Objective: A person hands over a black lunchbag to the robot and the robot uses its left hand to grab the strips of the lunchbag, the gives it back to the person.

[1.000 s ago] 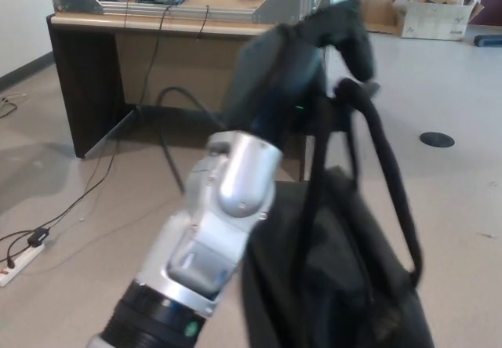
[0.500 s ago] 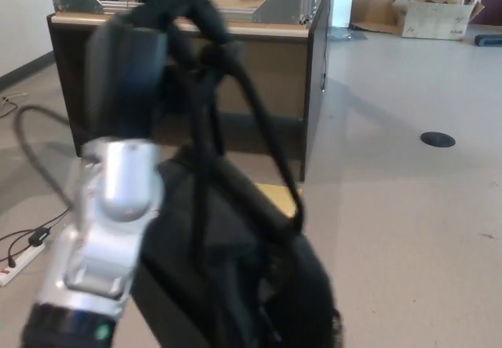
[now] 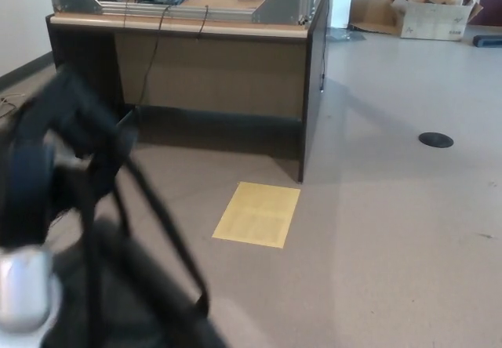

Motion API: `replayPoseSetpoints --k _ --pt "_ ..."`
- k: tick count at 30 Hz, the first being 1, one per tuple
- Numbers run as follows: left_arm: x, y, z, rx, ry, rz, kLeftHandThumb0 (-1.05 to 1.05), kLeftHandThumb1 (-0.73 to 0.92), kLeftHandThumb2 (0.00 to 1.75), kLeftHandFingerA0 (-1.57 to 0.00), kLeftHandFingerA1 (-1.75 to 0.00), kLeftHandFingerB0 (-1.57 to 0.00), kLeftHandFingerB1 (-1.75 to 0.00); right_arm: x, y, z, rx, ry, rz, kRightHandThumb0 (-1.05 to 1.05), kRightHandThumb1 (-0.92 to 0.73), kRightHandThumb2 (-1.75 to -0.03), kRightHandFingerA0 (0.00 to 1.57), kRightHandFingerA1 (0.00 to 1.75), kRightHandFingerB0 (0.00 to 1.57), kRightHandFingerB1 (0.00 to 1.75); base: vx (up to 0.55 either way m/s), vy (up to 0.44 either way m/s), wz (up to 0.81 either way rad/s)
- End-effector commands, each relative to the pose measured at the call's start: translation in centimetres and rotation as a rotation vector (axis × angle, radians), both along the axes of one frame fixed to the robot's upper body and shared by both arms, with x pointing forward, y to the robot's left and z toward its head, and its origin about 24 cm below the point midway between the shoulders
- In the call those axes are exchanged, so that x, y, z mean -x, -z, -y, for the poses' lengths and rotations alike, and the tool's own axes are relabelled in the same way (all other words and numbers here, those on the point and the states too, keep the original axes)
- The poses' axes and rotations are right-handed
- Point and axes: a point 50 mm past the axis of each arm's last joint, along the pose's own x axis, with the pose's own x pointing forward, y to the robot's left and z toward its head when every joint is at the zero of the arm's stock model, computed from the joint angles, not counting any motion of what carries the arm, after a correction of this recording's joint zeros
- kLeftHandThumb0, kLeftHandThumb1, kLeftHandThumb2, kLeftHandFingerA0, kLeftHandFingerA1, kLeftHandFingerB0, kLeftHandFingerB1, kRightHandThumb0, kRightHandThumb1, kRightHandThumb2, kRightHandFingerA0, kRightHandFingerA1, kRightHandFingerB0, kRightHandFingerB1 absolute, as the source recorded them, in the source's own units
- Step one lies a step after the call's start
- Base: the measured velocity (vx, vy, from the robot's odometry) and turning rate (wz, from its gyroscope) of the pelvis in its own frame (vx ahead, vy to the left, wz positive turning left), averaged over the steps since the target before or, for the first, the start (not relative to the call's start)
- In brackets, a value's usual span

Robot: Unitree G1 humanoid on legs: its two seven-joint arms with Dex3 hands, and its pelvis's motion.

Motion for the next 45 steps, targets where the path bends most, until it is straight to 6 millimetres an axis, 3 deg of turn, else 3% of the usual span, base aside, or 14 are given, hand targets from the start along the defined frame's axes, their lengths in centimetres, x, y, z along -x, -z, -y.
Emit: replayPoseSetpoints --k 1,7,14,15,20,21,29,30,31,32,39,40,41,45 --pt "4.4 5.3 -3.4 -0.027 -0.031 0.084 -0.16 0.63 0.56 -0.85 -1.75 -0.65 -1.72 0.4 -0.1 1.1 0.027 0.03 0.027 -0.64 -0.79 -0.64 0.57 0.47 0.54 0.46 0.0 0.0 0.0" --pt "6.7 11.7 -6.0 0.004 -0.158 -0.099 -0.1 0.63 0.56 -0.85 -1.75 -0.66 -1.73 0.8 0.2 1.0 0.034 0.023 0.012 -0.64 -0.79 -0.65 0.56 0.46 0.54 0.45 0.0 0.0 0.0" --pt "9.4 17.0 -7.8 0.036 -0.266 -0.269 -0.08 0.61 0.56 -0.84 -1.75 -0.67 -1.71 0.8 0.3 0.8 0.033 0.023 0.014 -0.66 -0.79 -0.64 0.57 0.47 0.55 0.46 0.0 0.0 0.0" --pt "10.0 18.1 -8.3 0.031 -0.3 -0.314 -0.08 0.62 0.56 -0.82 -1.75 -0.66 -1.73 0.9 0.4 0.9 0.035 0.023 0.007 -0.67 -0.67 -1.05 0.51 0.6 0.46 0.57 0.0 0.0 0.0" --pt "11.6 20.7 -9.7 0.032 -0.399 -0.439 -0.1 0.63 0.55 -0.82 -1.75 -0.64 -1.74 1.3 0.7 0.8 0.044 0.018 -0.008 -0.65 -0.67 -1.05 0.5 0.6 0.46 0.57 0.0 0.0 0.0" --pt "11.8 21.1 -9.9 0.033 -0.411 -0.456 -0.1 0.63 0.55 -0.82 -1.75 -0.64 -1.74 1.3 0.7 0.8 0.043 0.018 -0.008 -0.65 -0.8 -0.65 0.55 0.46 0.54 0.45 0.0 0.0 0.0" --pt "11.8 22.0 -10.5 0.03 -0.442 -0.505 -0.1 0.63 0.55 -0.82 -1.75 -0.64 -1.75 0.8 0.4 0.8 0.036 0.034 0.012 -0.65 -0.79 -0.64 0.56 0.45 0.56 0.45 0.0 0.0 0.0" --pt "11.7 21.9 -10.6 0.031 -0.442 -0.499 -0.11 0.64 0.55 -0.81 -1.75 -0.64 -1.75 0.7 0.3 0.7 0.039 0.031 0.012 -0.66 -0.67 -1.05 0.49 0.59 0.49 0.57 0.0 0.0 0.0" --pt "11.6 21.8 -10.6 0.033 -0.441 -0.494 -0.11 0.64 0.55 -0.81 -1.75 -0.64 -1.75 0.6 0.3 0.7 0.041 0.028 0.012 -0.66 -0.67 -1.05 0.49 0.59 0.49 0.57 0.0 0.0 0.0" --pt "11.5 21.8 -10.7 0.031 -0.44 -0.493 -0.13 0.64 0.55 -0.81 -1.75 -0.63 -1.75 0.6 0.3 0.7 0.04 0.027 0.012 -0.65 -0.8 -0.65 0.54 0.45 0.56 0.45 0.0 0.0 0.0" --pt "10.9 21.6 -10.6 0.037 -0.434 -0.46 -0.13 0.64 0.55 -0.82 -1.75 -0.66 -1.75 -0.1 -0.2 0.9 0.046 0.029 0.02 -0.65 -0.8 -0.65 0.54 0.44 0.56 0.44 0.0 0.0 0.0" --pt "10.8 21.4 -10.5 0.033 -0.422 -0.448 -0.14 0.64 0.56 -0.81 -1.75 -0.65 -1.75 0.0 -0.2 0.9 0.04 0.033 0.019 -0.68 -0.68 -1.04 0.48 0.58 0.48 0.56 0.0 0.0 0.0" --pt "10.8 21.3 -10.5 0.028 -0.416 -0.438 -0.14 0.64 0.56 -0.83 -1.75 -0.65 -1.75 0.1 -0.1 0.9 0.036 0.033 0.016 -0.63 -0.79 -0.64 0.53 0.44 0.56 0.45 0.0 0.0 0.0" --pt "9.1 19.3 -10.2 0.009 -0.37 -0.332 -0.13 0.62 0.55 -0.83 -1.75 -0.65 -1.75 0.3 0.1 0.9 0.052 0.023 0.009 -0.64 -0.8 -0.64 0.52 0.44 0.58 0.45 0.0 0.0 0.0"
